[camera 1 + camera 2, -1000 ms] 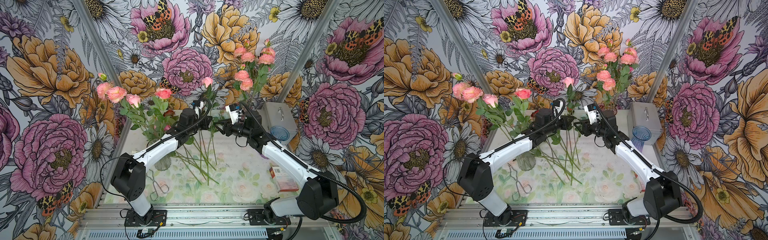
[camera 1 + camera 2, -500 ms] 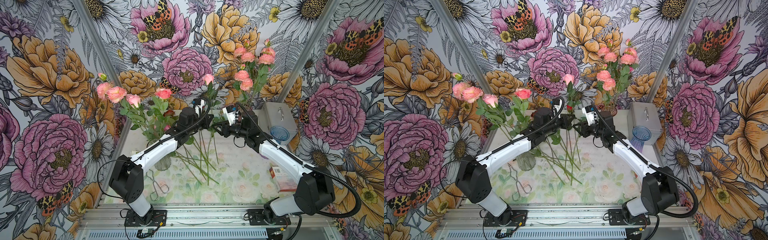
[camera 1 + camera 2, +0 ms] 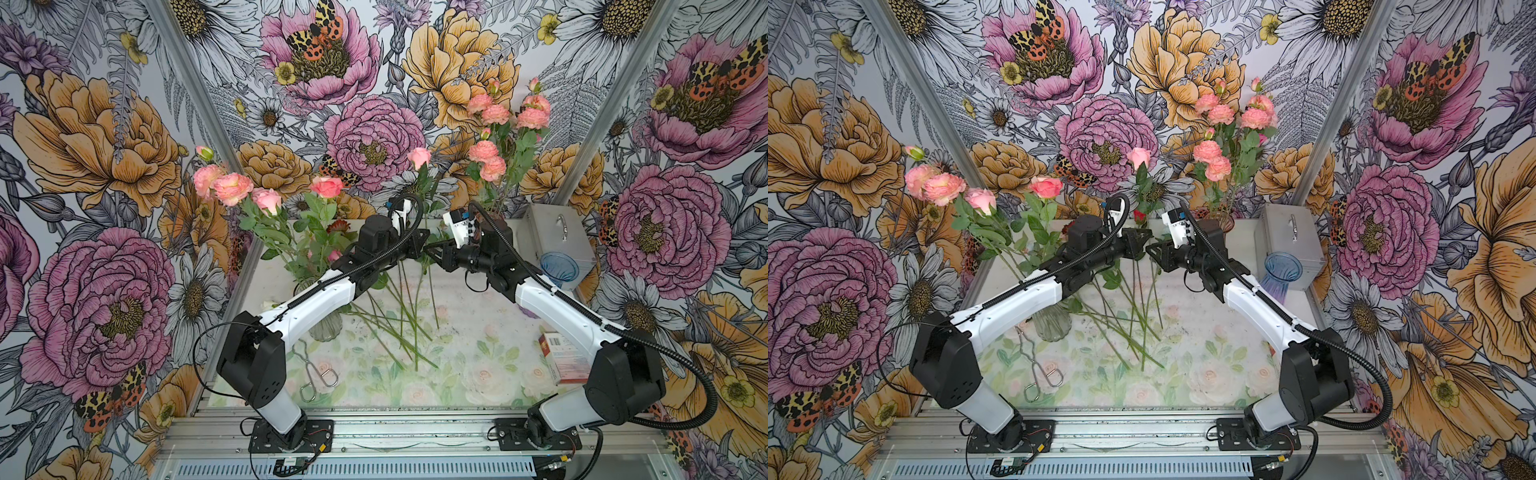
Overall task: Place the pink flowers into the vase
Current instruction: Pick up the flower at the center of the board.
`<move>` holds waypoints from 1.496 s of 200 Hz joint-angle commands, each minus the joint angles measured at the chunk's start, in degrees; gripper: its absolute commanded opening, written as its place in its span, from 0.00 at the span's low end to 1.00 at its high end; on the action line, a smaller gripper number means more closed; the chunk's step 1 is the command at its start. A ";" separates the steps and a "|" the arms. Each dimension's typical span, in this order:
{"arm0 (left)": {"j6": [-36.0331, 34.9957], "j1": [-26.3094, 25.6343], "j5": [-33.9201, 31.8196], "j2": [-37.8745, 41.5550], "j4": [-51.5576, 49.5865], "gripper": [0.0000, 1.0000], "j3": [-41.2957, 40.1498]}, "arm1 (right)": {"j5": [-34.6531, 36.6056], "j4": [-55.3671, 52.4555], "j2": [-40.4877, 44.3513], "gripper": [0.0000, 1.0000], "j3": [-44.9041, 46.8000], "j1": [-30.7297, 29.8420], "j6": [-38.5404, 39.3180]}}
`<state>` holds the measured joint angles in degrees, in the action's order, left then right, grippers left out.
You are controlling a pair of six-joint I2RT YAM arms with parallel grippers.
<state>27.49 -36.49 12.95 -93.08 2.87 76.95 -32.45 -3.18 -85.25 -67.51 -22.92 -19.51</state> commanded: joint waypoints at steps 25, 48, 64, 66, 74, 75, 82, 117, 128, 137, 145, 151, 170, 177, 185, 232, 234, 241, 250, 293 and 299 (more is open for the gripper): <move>0.46 -0.42 -0.73 1.30 0.99 0.00 1.63 | -0.06 0.63 -1.82 0.12 -2.41 -0.59 -0.53; 0.55 -0.48 -1.00 1.35 0.83 0.00 1.84 | 0.15 0.65 -2.07 0.05 -2.29 -0.64 -0.62; 0.44 -0.12 -1.34 1.37 0.19 0.06 2.11 | 0.97 0.70 -1.73 0.00 -1.98 -0.64 -0.54; 0.39 -0.08 -1.41 1.40 0.09 0.07 2.14 | 1.02 0.69 -1.64 0.00 -1.95 -0.64 -0.60; 0.46 0.18 -1.54 1.58 -0.06 0.11 2.20 | 1.47 0.65 -1.43 0.00 -1.70 -0.65 -0.40; 0.46 0.27 -1.49 1.62 -0.10 0.11 2.18 | 1.58 0.64 -1.43 0.00 -1.61 -0.64 -0.33; 0.57 0.60 -1.51 1.73 -0.15 0.16 2.22 | 1.76 0.63 -1.21 0.00 -1.45 -0.56 -0.28; 0.55 2.10 -1.26 2.65 -1.11 0.28 2.88 | 3.31 0.63 -0.01 0.00 -0.26 -0.01 0.00; 0.47 2.29 -1.22 3.01 -1.41 0.32 3.03 | 3.79 0.63 0.22 0.00 -0.07 0.48 -0.05; 0.17 2.42 -1.32 3.35 -1.98 0.35 3.41 | 4.21 0.63 0.50 0.00 0.15 1.09 -0.16; -0.10 2.63 -1.59 3.70 -2.41 0.37 3.43 | 4.54 0.60 0.94 0.00 0.27 1.58 -0.26; -0.19 2.42 -1.76 3.89 -2.59 0.38 3.34 | 4.77 0.51 1.49 0.00 0.56 2.32 -0.27; -0.22 2.91 -1.53 4.52 -3.34 0.49 3.30 | 5.36 0.29 3.86 0.00 1.37 4.68 0.04; -0.43 2.84 -1.21 4.70 -3.84 0.52 3.45 | 5.60 0.06 4.80 0.00 1.42 5.67 0.25; -0.82 2.98 -1.15 4.91 -4.35 0.60 3.47 | 5.95 -0.51 5.94 0.00 1.33 6.93 0.71; -4.04 0.43 -2.45 6.41 -6.29 0.85 3.06 | 11.76 -5.76 13.10 0.00 -1.58 11.93 4.67; -4.33 0.41 -2.48 6.37 -6.52 0.87 3.15 | 12.05 -5.82 13.49 0.00 -1.58 12.15 4.79; -5.41 -0.35 -2.73 6.47 -7.16 0.89 3.58 | 13.31 -5.90 14.71 0.00 -1.58 12.71 5.06; -7.39 -1.36 -3.48 6.55 -8.37 0.91 4.29 | 15.54 -5.99 16.41 0.00 -1.45 13.40 5.50; -18.16 -7.79 -8.13 5.98 -14.28 0.98 9.00 | 24.39 -6.06 21.46 0.00 -0.90 16.51 6.63; -19.21 -8.34 -8.53 6.13 -14.39 0.98 9.12 | 25.35 -6.12 21.86 0.00 -0.88 16.88 6.59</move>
<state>16.21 -42.28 8.32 -88.20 -8.38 83.68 -14.09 -8.56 -65.28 -66.98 -7.46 -14.22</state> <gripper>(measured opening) 0.978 0.061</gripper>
